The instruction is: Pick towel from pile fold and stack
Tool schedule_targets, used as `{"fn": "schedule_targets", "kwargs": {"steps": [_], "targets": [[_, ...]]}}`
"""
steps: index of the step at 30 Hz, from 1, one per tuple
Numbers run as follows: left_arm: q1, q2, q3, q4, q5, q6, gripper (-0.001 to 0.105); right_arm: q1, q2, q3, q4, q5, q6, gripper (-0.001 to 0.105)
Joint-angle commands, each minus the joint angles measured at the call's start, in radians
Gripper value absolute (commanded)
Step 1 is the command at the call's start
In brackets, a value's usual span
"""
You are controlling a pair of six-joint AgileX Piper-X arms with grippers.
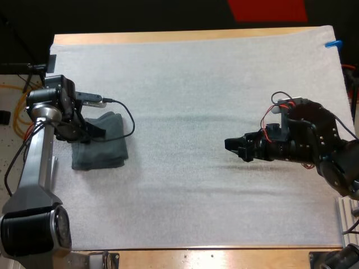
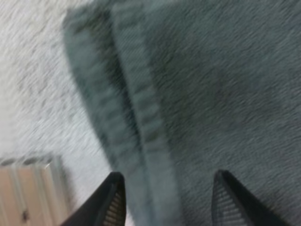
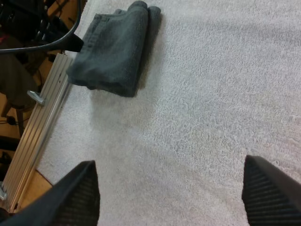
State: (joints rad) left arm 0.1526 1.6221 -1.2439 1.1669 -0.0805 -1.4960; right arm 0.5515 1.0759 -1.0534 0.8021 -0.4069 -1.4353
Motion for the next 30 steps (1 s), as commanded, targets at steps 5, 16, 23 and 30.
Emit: {"fn": "schedule_targets", "kwargs": {"steps": [5, 16, 23, 30], "targets": [[0.002, -0.005, 0.001, 0.002, 0.112, -0.028, 0.041, 0.002, -0.001, -0.001, -0.012, -0.018, 0.000, 0.063], [0.002, -0.005, 0.186, -0.168, 0.102, -0.042, 0.041, 0.002, -0.001, -0.001, -0.012, -0.018, 0.000, 0.063], [0.002, -0.005, 0.173, -0.151, 0.054, -0.049, 0.041, 0.002, -0.001, -0.001, -0.017, -0.018, 0.000, 0.063], [0.002, -0.095, 0.049, -0.116, 0.054, -0.079, 0.040, 0.002, -0.001, -0.001, -0.027, -0.023, 0.000, 0.063]]}}
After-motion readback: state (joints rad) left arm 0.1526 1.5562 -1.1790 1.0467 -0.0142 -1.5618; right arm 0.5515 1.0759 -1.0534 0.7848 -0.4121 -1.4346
